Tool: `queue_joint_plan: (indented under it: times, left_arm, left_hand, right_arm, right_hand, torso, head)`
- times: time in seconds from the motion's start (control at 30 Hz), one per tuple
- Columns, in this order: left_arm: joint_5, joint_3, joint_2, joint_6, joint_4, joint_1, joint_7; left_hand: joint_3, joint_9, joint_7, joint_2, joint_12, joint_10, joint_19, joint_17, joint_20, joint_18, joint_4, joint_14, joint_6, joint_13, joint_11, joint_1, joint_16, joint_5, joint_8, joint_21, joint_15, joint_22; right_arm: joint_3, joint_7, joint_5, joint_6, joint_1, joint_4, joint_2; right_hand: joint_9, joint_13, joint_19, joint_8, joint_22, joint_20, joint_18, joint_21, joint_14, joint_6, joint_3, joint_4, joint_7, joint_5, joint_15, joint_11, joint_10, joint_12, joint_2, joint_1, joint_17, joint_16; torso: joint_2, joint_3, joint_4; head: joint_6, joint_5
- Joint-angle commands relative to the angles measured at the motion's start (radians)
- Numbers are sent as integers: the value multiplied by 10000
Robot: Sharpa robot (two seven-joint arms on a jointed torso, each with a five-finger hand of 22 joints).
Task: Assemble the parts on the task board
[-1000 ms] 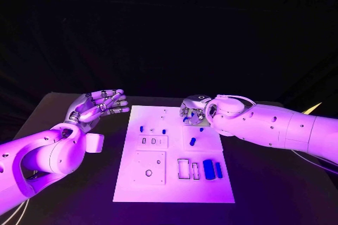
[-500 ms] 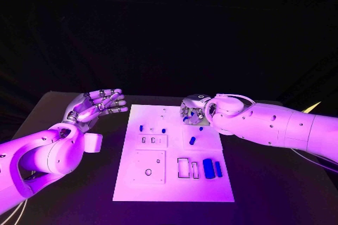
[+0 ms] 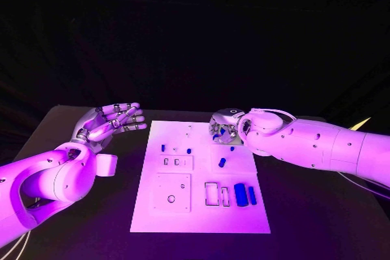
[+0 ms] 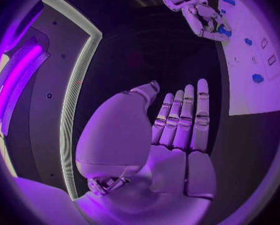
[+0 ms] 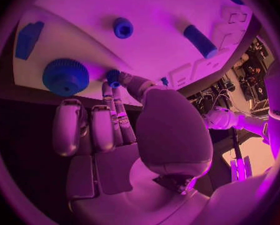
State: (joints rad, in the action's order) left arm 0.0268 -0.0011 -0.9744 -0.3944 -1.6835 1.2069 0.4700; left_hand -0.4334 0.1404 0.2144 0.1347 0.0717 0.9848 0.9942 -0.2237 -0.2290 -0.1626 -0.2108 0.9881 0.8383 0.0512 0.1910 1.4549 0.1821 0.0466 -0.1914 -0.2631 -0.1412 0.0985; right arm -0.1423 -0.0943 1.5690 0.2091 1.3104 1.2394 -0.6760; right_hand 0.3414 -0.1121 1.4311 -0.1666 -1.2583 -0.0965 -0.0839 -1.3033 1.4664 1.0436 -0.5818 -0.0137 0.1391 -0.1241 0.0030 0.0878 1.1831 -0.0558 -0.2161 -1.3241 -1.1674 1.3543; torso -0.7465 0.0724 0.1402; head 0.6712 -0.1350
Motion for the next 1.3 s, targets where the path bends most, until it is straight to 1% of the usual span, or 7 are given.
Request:
queue_joint_plan:
  times: [0.03,0.2,0.3,0.6,0.7,0.87,1.3]
  left_arm:
    - [7,10,6,27,-12,18,13]
    - [7,10,14,33,0,18,12]
    - [7,10,19,34,15,18,11]
    - [7,10,41,31,58,19,12]
    - [7,10,62,37,66,19,11]
    - [7,10,97,39,75,20,8]
    - [13,10,178,48,76,22,2]
  left_hand:
    - [-121,146,246,153,-85,-19,288,-161,25,-179,137,-6,37,135,-22,-236,143,152,39,-130,23,150]
    - [-124,146,244,148,-83,-22,284,-174,26,-177,145,-15,38,135,-23,-235,138,151,41,-136,22,153]
    - [-124,146,244,148,-83,-22,284,-174,26,-177,145,-15,38,135,-23,-235,138,151,41,-136,22,153]
    - [-124,146,244,148,-83,-22,284,-174,26,-177,145,-15,38,135,-23,-235,138,151,41,-136,22,153]
    - [-124,146,244,148,-83,-22,284,-174,26,-177,145,-15,38,135,-23,-235,138,151,41,-136,22,153]
    - [-124,146,244,148,-83,-22,284,-174,26,-177,145,-15,38,135,-23,-235,138,151,41,-136,22,153]
    - [-124,146,244,148,-83,-22,284,-174,26,-177,145,-15,38,135,-23,-235,138,151,41,-136,22,153]
  right_arm:
    - [0,70,27,224,-12,47,-7]
    - [1,144,0,806,-18,109,14]
    - [2,162,-7,1107,-20,164,44]
    - [32,-79,179,1819,-4,170,370]
    - [49,-205,284,2127,4,-2,625]
    - [70,-344,387,2486,8,-363,1050]
    - [85,-394,486,2627,-3,-1184,1780]
  right_hand:
    - [226,-214,252,-302,-301,32,203,-320,352,147,-616,75,0,-131,-103,-132,414,-138,23,-28,-123,165]
    - [446,-342,368,-493,-659,114,269,-616,350,337,-782,334,-64,-121,-198,-248,824,-208,287,-262,-92,189]
    - [527,-400,415,-558,-797,144,296,-730,349,393,-825,452,-79,-124,-230,-283,959,-232,362,-342,-85,197]
    - [581,-437,478,-594,-964,159,333,-869,348,417,-841,524,-83,-124,-246,-295,1020,-234,386,-361,-74,200]
    - [585,-439,482,-595,-974,160,335,-878,350,417,-840,531,-80,-123,-247,-294,1021,-231,381,-360,-87,207]
    - [595,-444,486,-600,-987,162,337,-888,352,419,-837,542,-76,-122,-248,-293,1024,-227,375,-354,-96,214]
    - [607,-449,486,-605,-993,163,338,-893,355,420,-836,551,-73,-121,-247,-290,1023,-218,374,-342,-112,225]
  torso:
    - [-8,3,16]
    - [-4,8,29]
    - [-2,18,45]
    - [3,32,59]
    - [2,35,81]
    - [-9,39,84]
    - [-9,50,112]
  head:
    - [-7,-17]
    - [-7,-31]
    - [-10,-35]
    - [-58,-30]
    - [-63,-34]
    - [-99,-44]
    - [-103,-30]
